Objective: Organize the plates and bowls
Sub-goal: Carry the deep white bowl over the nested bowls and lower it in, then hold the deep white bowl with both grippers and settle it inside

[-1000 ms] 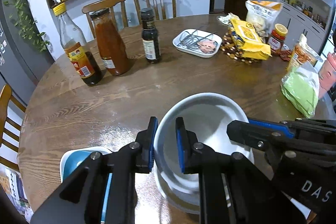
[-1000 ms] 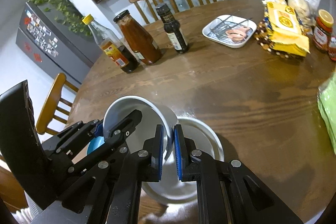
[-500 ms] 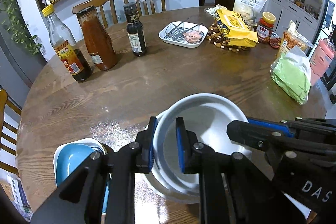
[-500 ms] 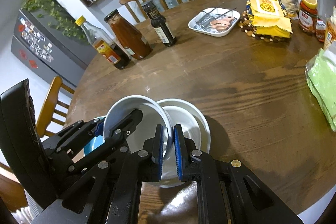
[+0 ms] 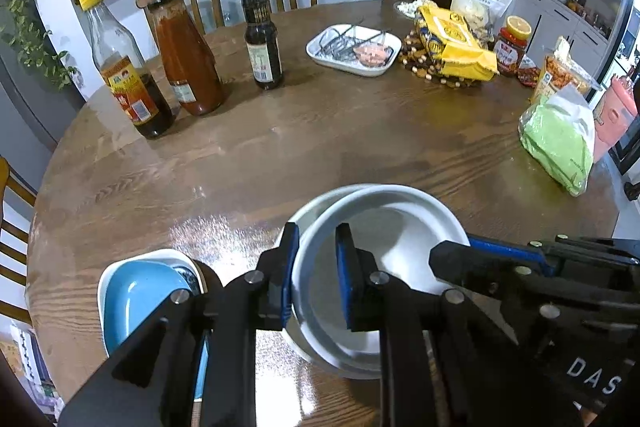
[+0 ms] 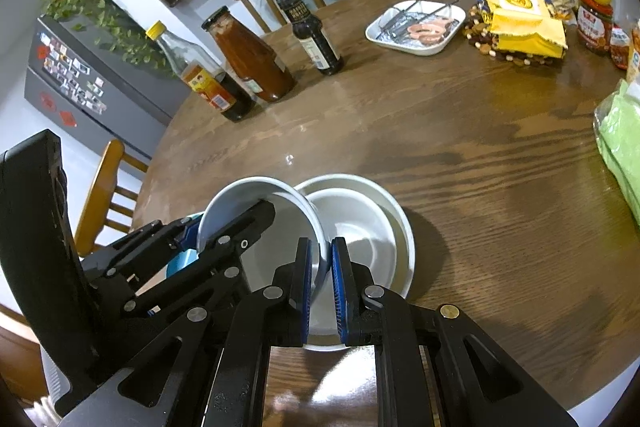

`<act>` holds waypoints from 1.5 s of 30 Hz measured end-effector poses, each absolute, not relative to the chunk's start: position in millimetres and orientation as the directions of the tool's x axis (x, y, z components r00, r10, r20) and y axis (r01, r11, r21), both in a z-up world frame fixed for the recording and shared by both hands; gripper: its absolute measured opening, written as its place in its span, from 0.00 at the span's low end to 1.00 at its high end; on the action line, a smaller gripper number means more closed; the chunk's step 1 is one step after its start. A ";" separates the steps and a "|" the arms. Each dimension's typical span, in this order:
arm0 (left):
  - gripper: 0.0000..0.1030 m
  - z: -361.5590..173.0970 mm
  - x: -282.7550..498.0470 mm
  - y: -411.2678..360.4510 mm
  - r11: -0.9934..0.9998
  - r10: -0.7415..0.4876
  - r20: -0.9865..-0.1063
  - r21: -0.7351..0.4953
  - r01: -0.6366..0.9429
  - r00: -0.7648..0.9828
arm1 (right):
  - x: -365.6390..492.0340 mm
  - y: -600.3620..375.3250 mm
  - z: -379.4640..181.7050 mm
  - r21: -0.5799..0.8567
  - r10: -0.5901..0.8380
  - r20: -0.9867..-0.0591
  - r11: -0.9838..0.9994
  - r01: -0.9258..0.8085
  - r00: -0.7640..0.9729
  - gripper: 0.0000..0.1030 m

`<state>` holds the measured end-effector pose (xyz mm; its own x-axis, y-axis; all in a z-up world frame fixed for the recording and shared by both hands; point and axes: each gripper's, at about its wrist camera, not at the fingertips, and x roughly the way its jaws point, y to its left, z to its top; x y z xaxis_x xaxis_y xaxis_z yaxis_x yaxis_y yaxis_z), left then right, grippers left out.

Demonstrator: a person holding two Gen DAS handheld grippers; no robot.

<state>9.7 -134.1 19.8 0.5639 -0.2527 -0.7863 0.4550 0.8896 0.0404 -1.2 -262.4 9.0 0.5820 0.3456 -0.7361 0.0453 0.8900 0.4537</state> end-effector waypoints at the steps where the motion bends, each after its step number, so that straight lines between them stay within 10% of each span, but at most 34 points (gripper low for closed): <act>1: 0.17 17.1 9.5 -134.8 0.889 -0.251 -0.792 0.038 0.456 0.557 | -1.7 -262.3 7.1 0.454 0.347 -0.740 0.890 0.048 0.577 0.13; 45: 0.15 -17.9 18.1 -144.4 0.873 -0.245 -0.851 0.015 0.487 0.465 | 1.6 -269.6 -16.5 0.439 0.336 -0.799 0.893 0.102 0.498 0.13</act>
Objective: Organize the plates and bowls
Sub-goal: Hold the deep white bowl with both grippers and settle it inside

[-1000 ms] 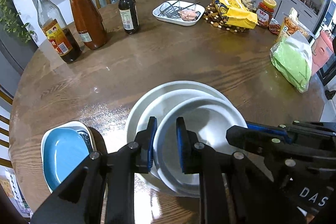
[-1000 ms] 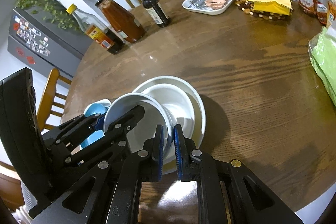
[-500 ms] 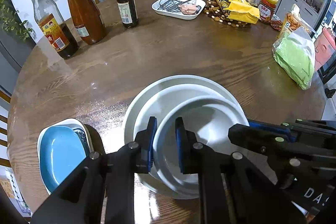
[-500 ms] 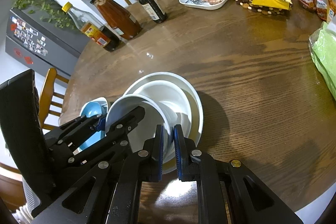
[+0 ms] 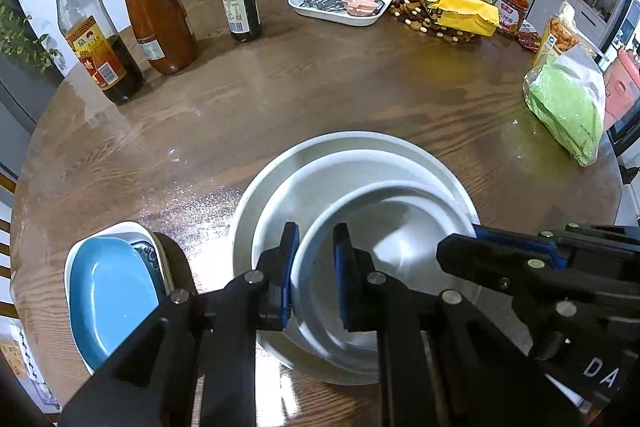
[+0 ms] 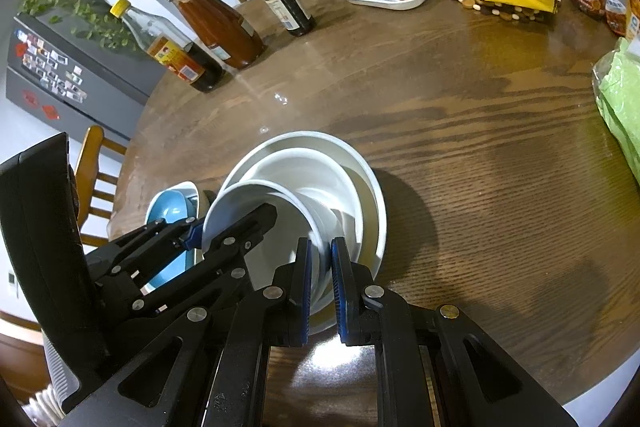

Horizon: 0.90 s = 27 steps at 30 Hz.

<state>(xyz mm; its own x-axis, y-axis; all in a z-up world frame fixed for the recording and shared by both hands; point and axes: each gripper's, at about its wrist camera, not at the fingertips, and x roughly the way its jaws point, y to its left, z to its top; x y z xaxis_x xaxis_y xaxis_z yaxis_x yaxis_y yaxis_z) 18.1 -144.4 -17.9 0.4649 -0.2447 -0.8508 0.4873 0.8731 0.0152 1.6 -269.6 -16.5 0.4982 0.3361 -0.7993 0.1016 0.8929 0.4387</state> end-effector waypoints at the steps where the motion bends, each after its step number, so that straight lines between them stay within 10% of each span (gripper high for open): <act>1: 0.15 -18.3 18.3 -144.6 0.873 -0.244 -0.851 0.015 0.487 0.464 | 1.8 -269.6 -16.8 0.439 0.336 -0.800 0.893 0.102 0.497 0.13; 27: 0.15 -23.0 21.4 -140.3 0.878 -0.237 -0.855 0.015 0.478 0.461 | 5.6 -265.0 -15.6 0.412 0.321 -0.808 0.907 0.085 0.493 0.13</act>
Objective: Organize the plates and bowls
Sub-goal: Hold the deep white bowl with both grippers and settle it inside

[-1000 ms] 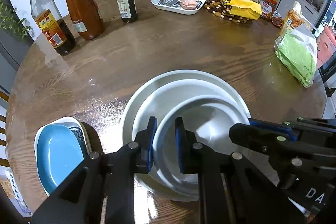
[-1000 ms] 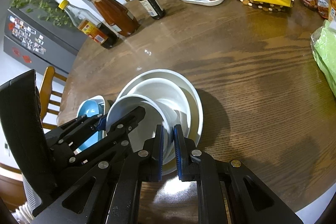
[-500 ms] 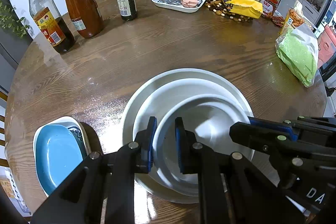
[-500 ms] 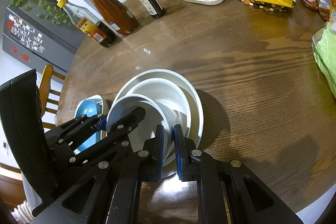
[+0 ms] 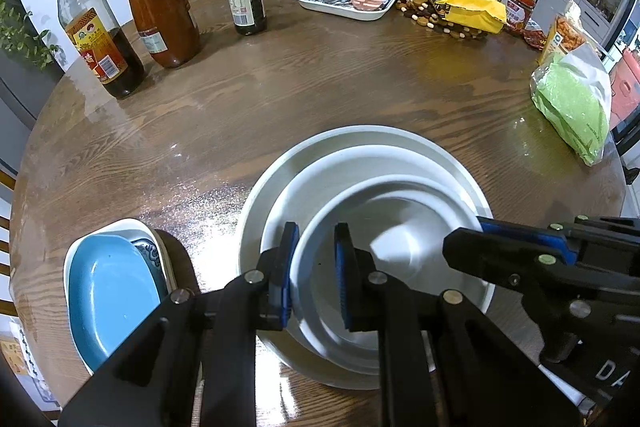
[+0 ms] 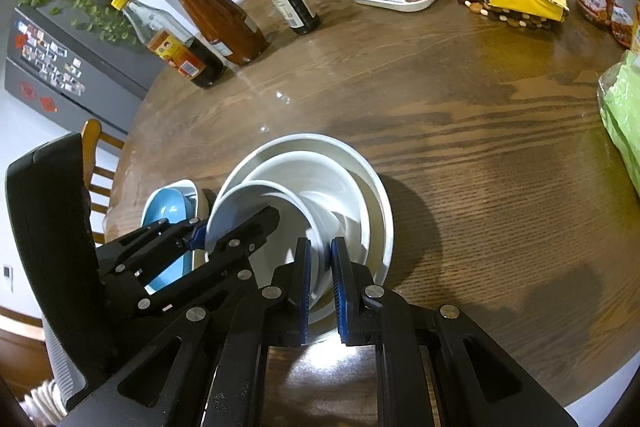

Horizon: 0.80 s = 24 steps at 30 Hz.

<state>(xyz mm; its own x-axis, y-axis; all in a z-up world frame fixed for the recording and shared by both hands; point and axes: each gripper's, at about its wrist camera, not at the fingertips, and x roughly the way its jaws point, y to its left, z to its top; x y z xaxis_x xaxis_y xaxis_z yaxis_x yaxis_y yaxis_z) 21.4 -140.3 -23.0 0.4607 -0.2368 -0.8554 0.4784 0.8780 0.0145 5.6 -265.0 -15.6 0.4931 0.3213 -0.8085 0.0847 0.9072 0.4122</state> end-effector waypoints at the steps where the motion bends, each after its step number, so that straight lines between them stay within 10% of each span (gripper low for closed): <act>1: 0.15 -22.9 21.6 -139.8 0.878 -0.239 -0.856 0.010 0.478 0.459 | 5.4 -264.3 -15.3 0.410 0.320 -0.809 0.908 0.084 0.493 0.13; 24: 0.18 6.3 18.8 -127.2 0.893 -0.277 -0.795 -0.006 0.449 0.540 | 4.8 -266.9 -2.5 0.403 0.295 -0.785 0.911 0.088 0.545 0.13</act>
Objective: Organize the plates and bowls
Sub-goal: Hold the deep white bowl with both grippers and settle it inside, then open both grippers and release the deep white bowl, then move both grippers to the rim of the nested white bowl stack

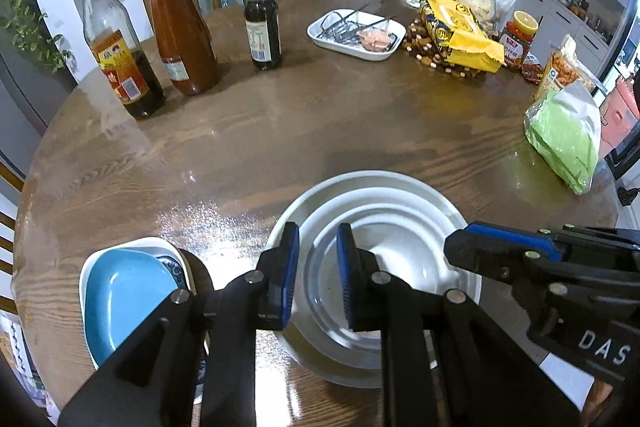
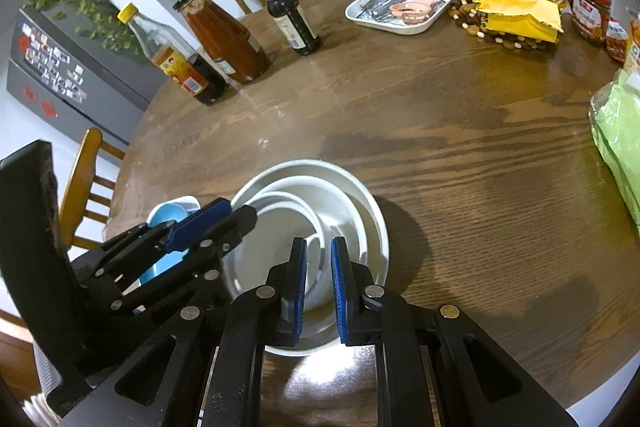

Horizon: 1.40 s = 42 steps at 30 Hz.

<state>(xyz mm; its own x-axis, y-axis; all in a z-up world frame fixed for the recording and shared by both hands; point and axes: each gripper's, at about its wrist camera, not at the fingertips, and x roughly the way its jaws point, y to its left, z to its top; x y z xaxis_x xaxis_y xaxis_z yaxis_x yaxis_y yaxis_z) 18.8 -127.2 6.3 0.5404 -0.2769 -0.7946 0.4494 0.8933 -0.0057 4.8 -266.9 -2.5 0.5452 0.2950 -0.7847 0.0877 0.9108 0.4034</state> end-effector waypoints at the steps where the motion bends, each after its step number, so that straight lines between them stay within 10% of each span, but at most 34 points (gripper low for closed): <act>1: 0.18 7.4 18.3 -126.8 0.894 -0.277 -0.792 -0.005 0.448 0.544 | 4.3 -268.2 -2.0 0.405 0.295 -0.783 0.910 0.089 0.547 0.13; 22: 0.76 20.5 17.0 -106.5 0.927 -0.256 -0.766 -0.020 0.376 0.590 | 0.3 -280.3 1.2 0.451 0.310 -0.765 0.884 0.126 0.564 0.53; 42: 0.82 10.5 41.9 -67.2 0.901 -0.416 -0.837 -0.327 0.285 0.356 | -0.7 -314.0 -11.1 0.576 0.409 -0.735 0.797 0.181 0.541 0.65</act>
